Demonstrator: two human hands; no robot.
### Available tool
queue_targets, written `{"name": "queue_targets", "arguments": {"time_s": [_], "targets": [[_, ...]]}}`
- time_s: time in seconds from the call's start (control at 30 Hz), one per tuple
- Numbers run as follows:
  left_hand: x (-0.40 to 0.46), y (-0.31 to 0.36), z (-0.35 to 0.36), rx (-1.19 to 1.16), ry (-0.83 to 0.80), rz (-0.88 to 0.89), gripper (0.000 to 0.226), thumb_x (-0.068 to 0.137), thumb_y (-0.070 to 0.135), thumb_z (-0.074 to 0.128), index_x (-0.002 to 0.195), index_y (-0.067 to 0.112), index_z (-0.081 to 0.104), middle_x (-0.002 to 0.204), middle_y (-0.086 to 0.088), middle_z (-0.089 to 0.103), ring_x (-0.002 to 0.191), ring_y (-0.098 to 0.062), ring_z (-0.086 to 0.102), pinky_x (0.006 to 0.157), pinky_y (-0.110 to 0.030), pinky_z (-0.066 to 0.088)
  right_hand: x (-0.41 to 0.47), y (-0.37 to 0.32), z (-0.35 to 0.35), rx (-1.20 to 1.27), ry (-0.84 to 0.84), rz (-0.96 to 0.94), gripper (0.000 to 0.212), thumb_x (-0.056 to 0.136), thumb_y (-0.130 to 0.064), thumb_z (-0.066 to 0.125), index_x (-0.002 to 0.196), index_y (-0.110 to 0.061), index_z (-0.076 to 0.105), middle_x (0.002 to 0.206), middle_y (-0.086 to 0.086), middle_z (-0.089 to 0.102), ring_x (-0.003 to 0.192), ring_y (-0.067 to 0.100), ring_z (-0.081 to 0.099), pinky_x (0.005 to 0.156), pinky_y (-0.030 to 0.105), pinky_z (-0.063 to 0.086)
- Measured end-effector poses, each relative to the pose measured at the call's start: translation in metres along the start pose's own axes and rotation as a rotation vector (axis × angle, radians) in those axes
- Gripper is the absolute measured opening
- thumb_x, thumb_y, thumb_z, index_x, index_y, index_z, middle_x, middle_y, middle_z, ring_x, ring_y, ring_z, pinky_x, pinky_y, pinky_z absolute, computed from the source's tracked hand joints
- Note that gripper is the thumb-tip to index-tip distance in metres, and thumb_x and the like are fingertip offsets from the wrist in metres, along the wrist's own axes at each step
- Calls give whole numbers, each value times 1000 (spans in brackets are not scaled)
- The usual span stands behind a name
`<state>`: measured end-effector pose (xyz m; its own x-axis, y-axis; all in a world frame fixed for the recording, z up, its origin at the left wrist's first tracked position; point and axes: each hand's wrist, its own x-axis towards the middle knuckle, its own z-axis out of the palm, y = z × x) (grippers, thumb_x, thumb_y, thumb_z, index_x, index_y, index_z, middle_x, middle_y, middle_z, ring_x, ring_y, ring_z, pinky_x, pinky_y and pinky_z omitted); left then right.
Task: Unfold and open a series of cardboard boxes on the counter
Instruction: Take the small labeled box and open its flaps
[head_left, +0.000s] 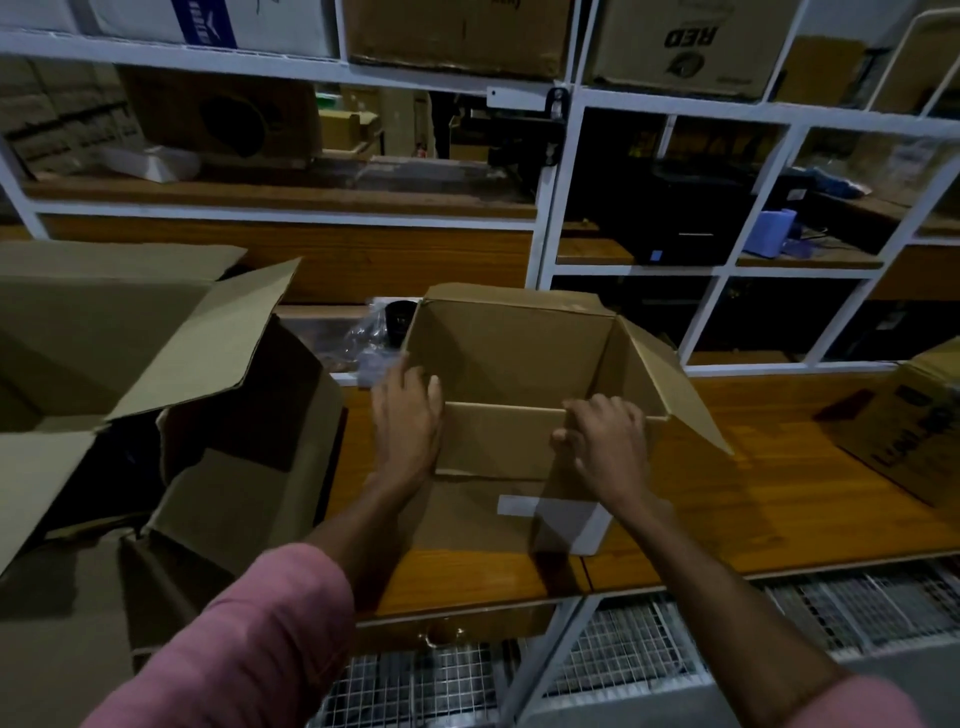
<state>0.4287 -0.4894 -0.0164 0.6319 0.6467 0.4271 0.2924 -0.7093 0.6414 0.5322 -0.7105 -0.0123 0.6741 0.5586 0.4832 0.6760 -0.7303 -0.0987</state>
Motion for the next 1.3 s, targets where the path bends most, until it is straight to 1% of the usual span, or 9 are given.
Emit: {"name": "queue_targets", "arguments": {"time_s": [0.07,0.17,0.33,0.53,0.63,0.77,0.93,1.17,1.3], "targets": [[-14,-6,8,-7,41,-10,51,101,45,42,144,17,42,161,-15,17,146,-34,22,116,-55,23,-12,5,8,18,106,24,54,77,-27,84,124,-15,59,112,13,59,110,32,54,107,52,37],[-28,-17,12,24,-64,17,83,93,61,49,159,26,11,164,-15,-9,151,-37,2,120,-62,13,-25,9,9,3,149,148,65,80,-37,78,136,-17,52,138,18,43,132,38,37,113,59,28],[-39,-19,8,251,-123,-51,104,81,75,59,156,41,-4,164,-11,-3,147,-45,10,112,-66,21,-36,23,2,65,83,456,103,69,-53,84,151,-30,26,156,8,13,129,46,30,93,62,41],[-37,-4,5,298,-114,-89,111,80,75,62,154,45,-14,164,-4,-12,132,-47,25,100,-62,36,-29,42,15,370,100,332,116,63,-42,91,155,-26,22,163,6,-8,148,34,12,106,50,40],[-36,-11,14,137,-135,-55,123,77,65,74,151,47,-23,164,-3,-24,138,-47,20,104,-63,38,-25,46,17,450,132,306,110,61,-34,94,150,-21,30,164,5,-8,149,27,10,105,43,39],[-34,-33,27,-96,-104,120,146,60,38,95,156,39,-14,163,-4,-32,154,-27,-15,108,-72,33,-22,56,23,442,181,223,108,57,-32,96,144,-15,33,163,8,-1,146,16,6,105,42,37],[-24,-45,31,-47,-143,329,149,59,35,97,157,32,-16,157,-19,-39,146,-21,-37,110,-64,26,-12,64,35,357,192,131,115,50,-32,99,141,-10,32,158,12,13,147,30,18,105,53,44],[-8,-51,36,95,-155,364,147,63,12,94,157,40,-16,158,-19,-36,148,-53,-2,95,-60,50,-15,59,36,201,188,88,116,52,-21,98,147,-18,32,152,17,24,137,39,32,97,58,49],[-8,-42,18,77,-155,361,148,63,13,94,153,50,-18,159,-18,-30,146,-56,4,95,-63,52,-24,45,16,181,252,119,109,54,-15,98,144,-20,38,144,15,30,127,44,41,90,52,53]]}}
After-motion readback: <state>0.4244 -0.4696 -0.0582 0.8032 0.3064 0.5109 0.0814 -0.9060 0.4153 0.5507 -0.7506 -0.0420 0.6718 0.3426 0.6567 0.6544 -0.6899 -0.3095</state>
